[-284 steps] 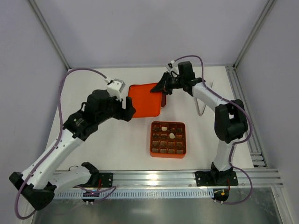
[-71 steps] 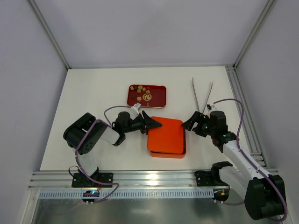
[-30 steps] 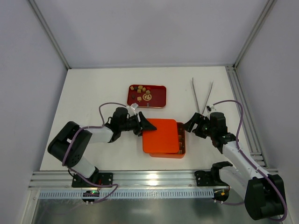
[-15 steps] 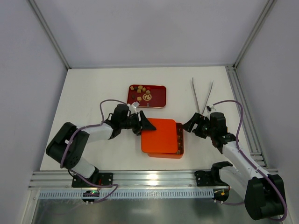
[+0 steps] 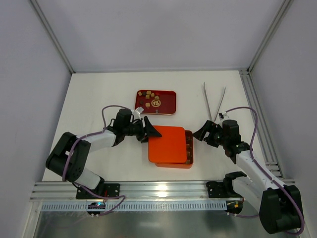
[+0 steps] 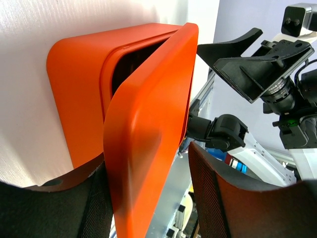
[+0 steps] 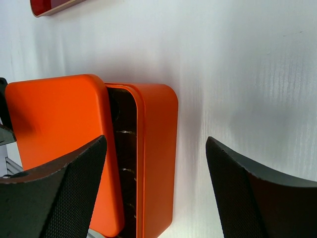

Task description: Pack the chocolate

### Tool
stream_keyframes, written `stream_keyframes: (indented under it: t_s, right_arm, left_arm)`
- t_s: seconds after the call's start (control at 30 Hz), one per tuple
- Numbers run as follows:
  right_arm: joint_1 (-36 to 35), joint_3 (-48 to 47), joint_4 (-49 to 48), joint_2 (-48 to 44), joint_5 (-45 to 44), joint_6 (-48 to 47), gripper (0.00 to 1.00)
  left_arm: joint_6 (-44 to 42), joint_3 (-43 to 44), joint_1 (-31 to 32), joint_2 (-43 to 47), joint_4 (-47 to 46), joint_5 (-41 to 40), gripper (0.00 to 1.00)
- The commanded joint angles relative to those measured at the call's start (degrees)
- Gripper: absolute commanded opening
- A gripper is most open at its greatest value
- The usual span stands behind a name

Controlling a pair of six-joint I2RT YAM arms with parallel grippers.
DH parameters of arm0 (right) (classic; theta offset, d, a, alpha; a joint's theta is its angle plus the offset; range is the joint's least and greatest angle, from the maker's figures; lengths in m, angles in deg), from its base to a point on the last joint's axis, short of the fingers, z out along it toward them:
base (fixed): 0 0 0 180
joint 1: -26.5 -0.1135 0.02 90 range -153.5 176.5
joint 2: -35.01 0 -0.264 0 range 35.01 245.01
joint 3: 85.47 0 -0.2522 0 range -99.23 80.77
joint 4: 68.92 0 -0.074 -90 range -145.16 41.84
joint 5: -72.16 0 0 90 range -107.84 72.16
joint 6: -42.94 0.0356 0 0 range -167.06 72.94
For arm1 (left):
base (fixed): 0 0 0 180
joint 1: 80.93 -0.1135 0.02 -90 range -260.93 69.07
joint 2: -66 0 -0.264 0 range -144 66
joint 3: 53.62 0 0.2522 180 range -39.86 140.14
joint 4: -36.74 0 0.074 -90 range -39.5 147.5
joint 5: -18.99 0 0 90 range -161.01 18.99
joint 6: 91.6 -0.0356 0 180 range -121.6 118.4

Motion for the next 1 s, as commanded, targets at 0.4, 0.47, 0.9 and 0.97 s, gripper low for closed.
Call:
stream_keyframes:
  t_s: [0.4, 0.47, 0.9, 0.97]
  right_arm:
    - [0.0, 0.5, -3.7, -1.2, 0.6, 0.3, 0.8]
    - [0.0, 0.5, -4.0, -1.6, 1.0, 0.3, 0.8]
    - [-1.2, 1.2, -5.5, -1.5, 2.6, 0.9, 0.77]
    - [-1.5, 1.3, -5.8, -1.3, 2.8, 1.0, 0.77]
  left_arm:
    - [-3.0, 0.7, -2.9, 2.3, 3.0, 4.1, 0.51]
    - [-4.4, 1.0, -2.9, 2.3, 4.1, 3.8, 0.5]
    - [-8.4, 3.5, -3.3, 0.1, 10.7, 2.6, 0.48]
    - [-8.8, 4.2, -3.3, -0.8, 11.4, 2.3, 0.48]
